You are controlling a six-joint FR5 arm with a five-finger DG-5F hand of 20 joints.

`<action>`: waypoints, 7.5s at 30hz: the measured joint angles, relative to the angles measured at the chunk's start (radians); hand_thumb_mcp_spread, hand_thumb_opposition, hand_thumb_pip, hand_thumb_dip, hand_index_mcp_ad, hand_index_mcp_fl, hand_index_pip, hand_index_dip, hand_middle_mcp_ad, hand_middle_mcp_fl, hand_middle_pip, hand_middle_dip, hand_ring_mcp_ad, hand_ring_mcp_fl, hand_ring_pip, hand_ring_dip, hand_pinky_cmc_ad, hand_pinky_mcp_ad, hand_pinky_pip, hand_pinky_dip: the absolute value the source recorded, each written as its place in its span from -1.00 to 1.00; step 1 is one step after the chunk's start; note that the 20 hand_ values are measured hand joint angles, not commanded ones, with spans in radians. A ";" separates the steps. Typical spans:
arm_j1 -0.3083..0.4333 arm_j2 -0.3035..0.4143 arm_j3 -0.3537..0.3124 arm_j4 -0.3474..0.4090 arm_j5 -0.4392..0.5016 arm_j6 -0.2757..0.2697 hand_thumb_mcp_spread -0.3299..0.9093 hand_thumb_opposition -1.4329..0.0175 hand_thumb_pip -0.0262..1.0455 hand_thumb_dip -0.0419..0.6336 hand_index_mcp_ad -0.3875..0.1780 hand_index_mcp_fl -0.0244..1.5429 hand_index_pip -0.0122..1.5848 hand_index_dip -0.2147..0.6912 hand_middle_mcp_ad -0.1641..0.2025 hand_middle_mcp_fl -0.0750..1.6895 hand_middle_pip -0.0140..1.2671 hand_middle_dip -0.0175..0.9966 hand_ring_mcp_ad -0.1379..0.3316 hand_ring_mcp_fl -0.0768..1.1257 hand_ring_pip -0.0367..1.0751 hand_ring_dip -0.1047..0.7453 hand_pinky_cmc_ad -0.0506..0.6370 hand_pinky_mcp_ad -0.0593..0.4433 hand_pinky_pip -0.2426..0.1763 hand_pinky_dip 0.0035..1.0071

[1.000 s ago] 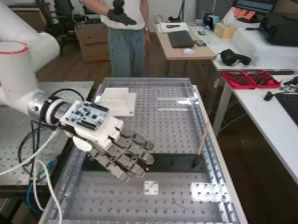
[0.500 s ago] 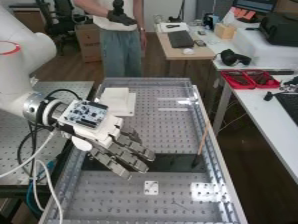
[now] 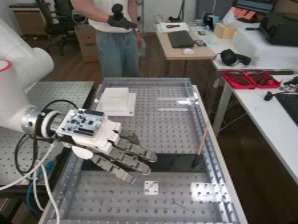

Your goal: Grab the bearing and place it in the white container

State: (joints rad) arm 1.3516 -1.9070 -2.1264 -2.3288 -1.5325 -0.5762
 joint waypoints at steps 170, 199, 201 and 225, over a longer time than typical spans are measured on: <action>0.243 0.063 -0.042 0.135 0.284 -0.052 0.31 -0.19 -0.01 -0.03 0.07 -0.63 0.81 -0.03 0.33 -0.77 -0.76 -0.56 0.14 -0.87 -0.76 -0.58 0.06 0.17 0.11 -0.66; 0.722 0.306 -0.199 -0.028 0.652 -0.064 0.31 -0.19 0.00 -0.03 0.07 -0.61 0.78 -0.03 0.24 -0.77 -0.77 -0.56 0.05 -0.88 -0.76 -0.58 0.06 0.15 0.11 -0.66; 0.754 0.306 -0.205 -0.016 0.693 -0.065 0.31 -0.19 0.00 -0.04 0.07 -0.61 0.78 -0.03 0.24 -0.77 -0.76 -0.56 0.06 -0.88 -0.76 -0.58 0.06 0.17 0.11 -0.66; 0.971 0.194 -0.262 0.126 0.937 0.013 0.31 -0.19 0.00 -0.03 0.09 -0.60 0.78 -0.03 0.22 -0.77 -0.77 -0.56 0.05 -0.88 -0.76 -0.58 0.06 0.15 0.11 -0.67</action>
State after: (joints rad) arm 2.3227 -1.7128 -2.3886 -2.2030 -0.5954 -0.5630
